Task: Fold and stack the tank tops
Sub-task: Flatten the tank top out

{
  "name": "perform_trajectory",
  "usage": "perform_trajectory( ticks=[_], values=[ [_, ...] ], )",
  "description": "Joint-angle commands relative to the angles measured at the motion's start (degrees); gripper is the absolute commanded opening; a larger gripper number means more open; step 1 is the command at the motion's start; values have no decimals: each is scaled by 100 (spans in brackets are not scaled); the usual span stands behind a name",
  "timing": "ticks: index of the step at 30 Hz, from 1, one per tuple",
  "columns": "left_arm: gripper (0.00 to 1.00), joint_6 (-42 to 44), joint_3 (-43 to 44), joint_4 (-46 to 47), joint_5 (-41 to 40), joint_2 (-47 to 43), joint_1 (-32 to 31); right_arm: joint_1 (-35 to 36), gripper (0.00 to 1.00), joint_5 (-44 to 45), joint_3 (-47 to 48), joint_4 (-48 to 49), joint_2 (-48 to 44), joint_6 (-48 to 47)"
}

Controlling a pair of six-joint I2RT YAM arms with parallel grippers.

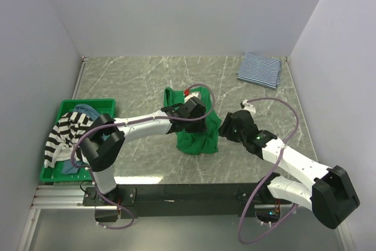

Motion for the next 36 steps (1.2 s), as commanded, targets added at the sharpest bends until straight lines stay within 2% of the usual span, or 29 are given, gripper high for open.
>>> perform_trajectory(
  ticks=[1,3,11,14,21,26,36],
  values=[
    [48,172,397,-231,-206,181,4,-124,60,93,213,137,-169,-36],
    [42,172,511,-363,-303,252,4,-116,60,58,221,154,-152,-36],
    [32,216,547,-548,-462,384,-5,-116,59,-48,336,234,42,-71],
    [25,224,503,-592,-514,340,-14,-124,59,-109,432,243,129,-106],
    [1,-21,12,-662,-874,-422,-14,130,57,-189,949,234,673,-203],
    [1,-276,-472,-733,-1147,-1030,-5,481,56,-13,1337,216,1219,-220],
    [1,-645,-1316,-794,-1322,-2041,39,736,54,-83,1715,383,2221,-185]
  ],
)
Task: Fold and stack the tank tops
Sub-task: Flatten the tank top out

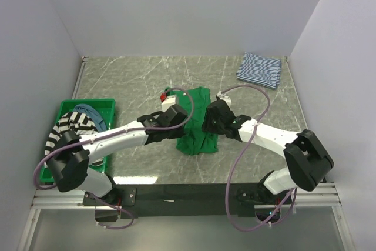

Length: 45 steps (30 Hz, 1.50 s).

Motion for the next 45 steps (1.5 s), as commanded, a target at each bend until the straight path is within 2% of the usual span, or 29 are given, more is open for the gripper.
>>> perform_trajectory(
  ticks=[1,9,12,14,20,28,32,45],
  values=[
    [1,-252,-280,-60,-230,-385,48,114,53,109,293,195,175,5],
    [1,-437,-667,-385,-485,-1202,241,132,42,188,275,152,133,49],
    [1,-524,-825,-613,-617,-1659,460,123,46,381,354,-59,-8,5],
    [1,-612,-939,-754,-696,-2000,592,97,53,486,311,-95,-140,5],
    [0,-789,-1537,-834,-556,-2573,1190,-70,57,487,64,45,-395,76],
    [1,-868,-1871,-728,-353,-2530,1392,-88,50,452,108,125,167,128],
    [1,-806,-1986,-561,-230,-2600,1568,-184,43,496,73,247,334,137],
    [1,-683,-1925,-464,-116,-2460,1630,-378,44,540,381,344,1107,23]
  ],
)
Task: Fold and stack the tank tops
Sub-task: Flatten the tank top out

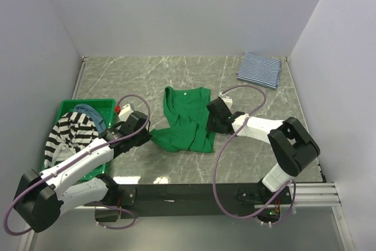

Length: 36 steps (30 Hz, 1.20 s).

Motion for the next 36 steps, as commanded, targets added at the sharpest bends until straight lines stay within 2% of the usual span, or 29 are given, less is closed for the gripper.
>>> perform_trajectory(
  ticks=[1,3,7,10,17,22,27,30,36],
  values=[
    [1,75,80,135,44,41,41,-39,43,140,217,216,118,-14],
    [0,84,97,126,44,32,41,-39,38,166,173,216,56,-6],
    [1,102,89,117,52,-3,41,-31,37,280,155,119,-102,-41],
    [1,110,80,126,79,-3,41,-39,18,333,199,23,-155,-85],
    [1,146,167,47,-17,-82,50,-39,0,491,304,-206,-321,-146],
    [0,224,527,-304,-369,-310,102,-101,0,763,576,-601,-996,-287],
    [1,558,1581,-744,-975,-460,296,-337,0,1027,1121,-1252,-1911,-585],
    [1,830,2109,-823,-1072,-504,340,-452,0,1124,1534,-1576,-2377,-752],
    [1,1665,3330,-552,-1275,-811,340,-532,0,1493,2536,-1990,-3406,-1121]
  ],
)
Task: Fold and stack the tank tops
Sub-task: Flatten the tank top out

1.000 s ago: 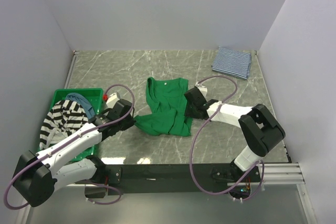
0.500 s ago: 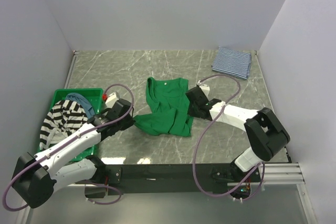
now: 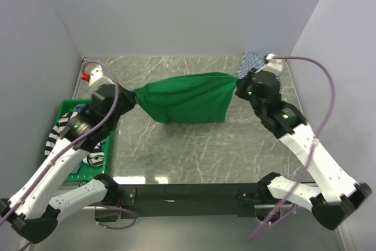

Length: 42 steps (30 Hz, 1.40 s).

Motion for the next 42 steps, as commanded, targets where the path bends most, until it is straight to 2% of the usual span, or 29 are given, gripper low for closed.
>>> perform_trajectory(
  ticks=[1,6,12,16,21,24,25,26,27,29,34,36,38,39,41,42],
  values=[
    [1,793,891,386,-211,-433,27,-46,0,468,754,-333,-698,-378],
    [1,1594,1490,1493,308,-812,27,-55,0,442,1450,-246,-1306,-888],
    [0,1911,2247,1925,476,-470,27,-46,0,64,2075,-18,-1325,-1257],
    [1,2139,2484,2574,221,213,27,-90,0,222,2347,455,-641,-1468],
    [1,2517,2862,3243,246,1111,246,-511,0,-462,2655,1124,292,-1645],
    [1,2369,3012,3744,992,1917,904,-889,0,-1119,3154,1450,1221,-1513],
    [1,2211,3160,3771,1586,2104,1289,-960,0,-1227,3322,1537,1425,-1487],
    [1,2132,3283,4119,1809,2306,1449,-1021,0,-1298,3498,1590,1627,-1504],
    [0,2096,3450,4175,1994,2734,1581,-1039,0,-1377,3943,1617,2038,-1530],
    [1,2061,4117,4298,2591,3141,1889,-1083,0,-1465,4507,1539,2453,-1592],
    [1,2017,6040,3948,3384,4310,2338,-1127,0,-1518,6713,960,3711,-1697],
    [1,1964,6228,3886,3604,4426,2417,-1154,0,-1527,7075,871,3896,-1724],
    [0,1937,5932,3920,3640,4286,2470,-1171,0,-1527,6850,949,3809,-1706],
    [1,1937,5660,3990,3666,4163,2479,-1189,0,-1553,6335,1002,3609,-1680],
    [1,1885,4580,4315,3684,3672,2488,-1215,0,-1579,5525,1282,3283,-1531],
    [1,1841,4211,4377,3701,3522,2497,-1224,0,-1606,4529,1423,2890,-1469]
  ],
)
